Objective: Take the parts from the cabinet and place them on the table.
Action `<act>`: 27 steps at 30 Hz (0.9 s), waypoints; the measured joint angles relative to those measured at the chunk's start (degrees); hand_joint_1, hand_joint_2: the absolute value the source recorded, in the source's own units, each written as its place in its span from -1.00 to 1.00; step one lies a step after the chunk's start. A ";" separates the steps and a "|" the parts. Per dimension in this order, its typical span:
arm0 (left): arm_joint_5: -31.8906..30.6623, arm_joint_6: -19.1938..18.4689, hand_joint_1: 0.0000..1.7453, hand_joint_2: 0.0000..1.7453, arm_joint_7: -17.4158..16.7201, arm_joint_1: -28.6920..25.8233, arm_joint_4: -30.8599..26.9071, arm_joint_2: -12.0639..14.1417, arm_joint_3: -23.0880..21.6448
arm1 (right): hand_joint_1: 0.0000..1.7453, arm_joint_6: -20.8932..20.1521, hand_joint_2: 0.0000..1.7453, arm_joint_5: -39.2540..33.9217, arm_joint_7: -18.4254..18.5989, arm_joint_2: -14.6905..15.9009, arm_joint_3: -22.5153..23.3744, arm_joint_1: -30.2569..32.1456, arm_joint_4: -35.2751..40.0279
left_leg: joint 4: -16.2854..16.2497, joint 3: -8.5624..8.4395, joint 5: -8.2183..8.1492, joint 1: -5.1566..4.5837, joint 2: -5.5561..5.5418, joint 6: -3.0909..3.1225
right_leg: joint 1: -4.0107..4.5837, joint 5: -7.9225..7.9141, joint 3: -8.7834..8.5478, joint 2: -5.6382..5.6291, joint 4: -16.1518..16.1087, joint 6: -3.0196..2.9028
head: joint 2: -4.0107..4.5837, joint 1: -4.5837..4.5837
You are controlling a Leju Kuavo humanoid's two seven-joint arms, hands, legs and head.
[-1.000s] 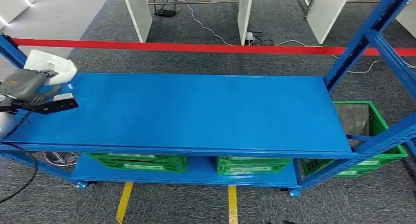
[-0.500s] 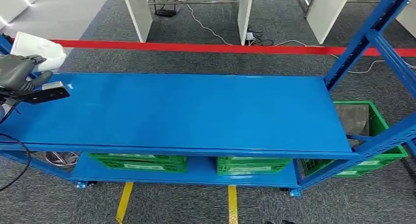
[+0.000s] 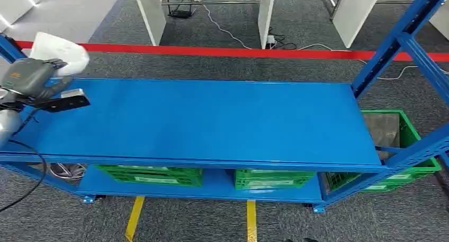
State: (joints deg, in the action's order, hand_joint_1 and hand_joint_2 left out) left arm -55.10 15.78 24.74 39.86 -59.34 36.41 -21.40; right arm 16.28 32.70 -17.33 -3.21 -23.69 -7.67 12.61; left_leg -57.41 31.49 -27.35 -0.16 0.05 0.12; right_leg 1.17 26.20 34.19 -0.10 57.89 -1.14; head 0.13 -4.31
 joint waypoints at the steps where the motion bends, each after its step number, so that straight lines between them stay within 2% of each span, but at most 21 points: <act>1: 0.48 0.09 1.00 1.00 0.42 0.06 -0.39 -0.28 -0.15 | -1.00 -0.02 1.00 0.28 0.00 -0.07 0.00 0.00 0.00 | 0.00 0.00 0.00 0.00 0.00 0.00 | 0.00 0.00 0.01 0.01 0.00 0.00 | 0.00 0.00; 2: 0.44 0.30 1.00 1.00 0.85 0.08 -0.44 -0.99 -0.52 | -1.00 -0.20 1.00 0.76 0.02 -0.15 0.00 -0.07 0.00 | 0.00 -0.01 0.00 -0.03 0.01 0.00 | 0.00 0.00 0.03 0.02 -0.02 0.00 | 0.00 -0.02; 3: -1.07 1.49 1.00 1.00 0.98 0.47 -0.26 -4.31 -2.03 | -1.00 -0.44 1.00 1.49 0.04 -0.39 0.00 -0.38 0.02 | -0.01 0.00 0.01 -0.04 -0.11 0.02 | -0.02 0.00 -0.03 0.19 -0.02 0.00 | 0.00 0.02; 4: -2.40 2.54 1.00 1.00 0.15 1.24 0.70 -8.88 -4.44 | -1.00 -0.61 1.00 1.99 0.04 -0.68 0.00 -0.90 0.24 | -0.02 0.00 0.01 -0.07 0.00 0.02 | -0.09 -0.06 -0.05 -0.01 -0.02 0.07 | 0.00 0.00; 9: -2.23 2.86 1.00 1.00 0.22 2.44 1.29 -12.23 -5.97 | -1.00 -0.61 1.00 2.62 0.00 -0.94 0.00 -1.01 0.31 | -0.06 0.01 0.01 -0.12 0.02 0.03 | -0.09 -0.06 0.02 0.04 -0.02 0.09 | 0.00 -0.02; 16: -3.76 3.54 1.00 1.00 -0.35 4.99 3.65 -19.06 -9.85 | -1.00 -1.03 1.00 4.07 -0.02 -1.05 0.00 -1.52 0.57 | -0.06 0.03 0.01 -0.12 0.01 0.03 | -0.13 -0.06 0.01 0.02 -0.02 0.09 | 0.00 -0.02; 27: -4.09 3.06 1.00 1.00 -0.33 6.53 5.05 -25.49 -13.18 | -1.00 -1.33 1.00 5.07 -0.20 -1.11 0.00 -1.63 0.66 | -0.06 0.03 0.00 -0.12 -0.01 0.04 | -0.13 -0.06 0.02 0.06 -0.02 0.10 | 0.00 -0.02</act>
State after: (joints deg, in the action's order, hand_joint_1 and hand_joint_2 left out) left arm -59.19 18.84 24.41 46.39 -54.29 10.93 -34.58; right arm 14.95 37.77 -17.53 -4.33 -23.69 -9.30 13.27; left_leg -57.47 31.52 -27.34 -0.28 0.04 0.16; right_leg 1.04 26.14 34.20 -0.04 57.87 -1.05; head 0.13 -4.33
